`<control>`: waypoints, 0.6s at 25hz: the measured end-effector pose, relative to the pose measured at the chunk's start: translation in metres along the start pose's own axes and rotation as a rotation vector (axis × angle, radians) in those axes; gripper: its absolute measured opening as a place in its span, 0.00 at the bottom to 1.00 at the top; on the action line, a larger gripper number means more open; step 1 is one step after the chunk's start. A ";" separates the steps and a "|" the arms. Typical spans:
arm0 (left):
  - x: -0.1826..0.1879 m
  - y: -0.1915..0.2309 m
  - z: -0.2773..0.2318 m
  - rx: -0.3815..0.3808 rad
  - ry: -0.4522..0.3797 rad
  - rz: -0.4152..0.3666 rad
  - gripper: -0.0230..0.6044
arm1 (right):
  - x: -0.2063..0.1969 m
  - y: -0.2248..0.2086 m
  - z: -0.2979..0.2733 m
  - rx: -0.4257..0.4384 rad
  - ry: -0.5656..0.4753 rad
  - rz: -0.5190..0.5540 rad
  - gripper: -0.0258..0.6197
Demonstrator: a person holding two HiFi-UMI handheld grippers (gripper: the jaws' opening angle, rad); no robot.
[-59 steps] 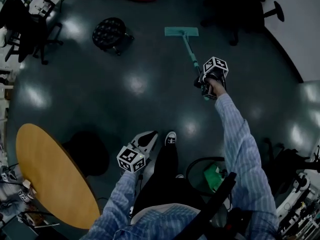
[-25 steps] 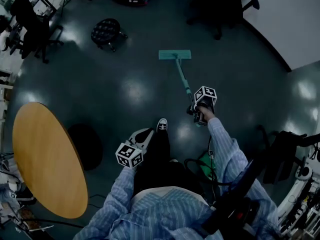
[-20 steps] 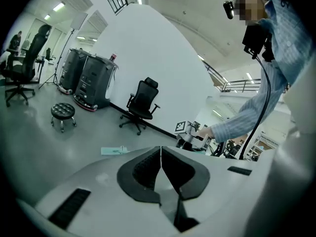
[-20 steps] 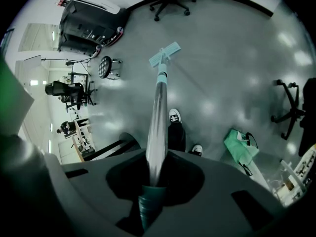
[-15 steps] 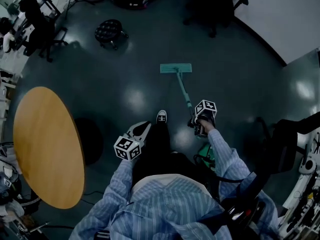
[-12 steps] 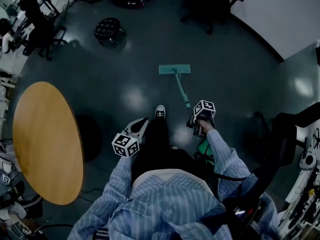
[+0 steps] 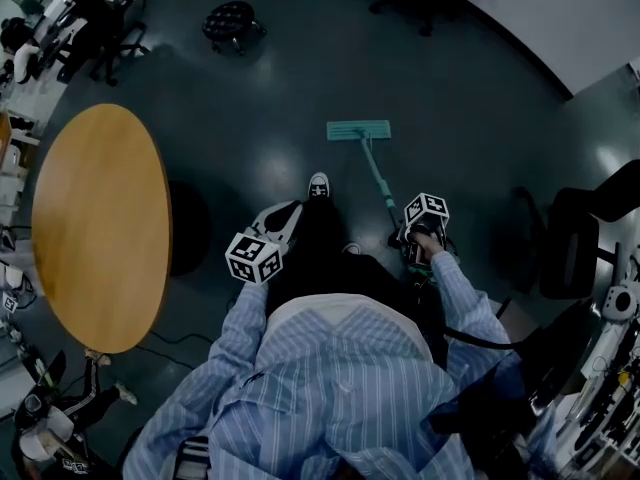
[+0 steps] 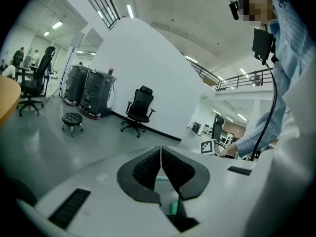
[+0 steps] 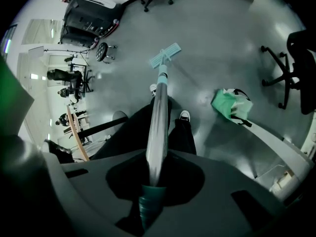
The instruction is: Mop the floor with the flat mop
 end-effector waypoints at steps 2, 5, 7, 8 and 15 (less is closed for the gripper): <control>0.006 -0.002 0.012 0.014 -0.009 -0.022 0.05 | -0.022 -0.015 -0.002 0.001 0.011 -0.002 0.12; 0.010 -0.001 0.024 0.018 -0.039 0.014 0.05 | -0.052 -0.034 -0.002 0.007 0.018 -0.013 0.12; 0.008 0.000 0.029 0.009 -0.036 0.031 0.05 | -0.070 -0.042 -0.003 0.013 0.021 -0.021 0.12; 0.006 0.000 0.030 -0.001 -0.029 0.031 0.05 | -0.078 -0.045 -0.003 0.014 0.023 -0.024 0.13; 0.011 0.004 0.039 -0.103 0.008 -0.024 0.05 | -0.142 -0.051 -0.005 -0.017 0.051 -0.047 0.13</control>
Point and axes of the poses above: the fingertips, and each gripper's own axes: z backward along the fingers, y to its left, x out of its top, the point moved 1 cm from there along z, backward along the fingers, and after that the axes turned 13 degrees about -z, right-handed, at the moved point
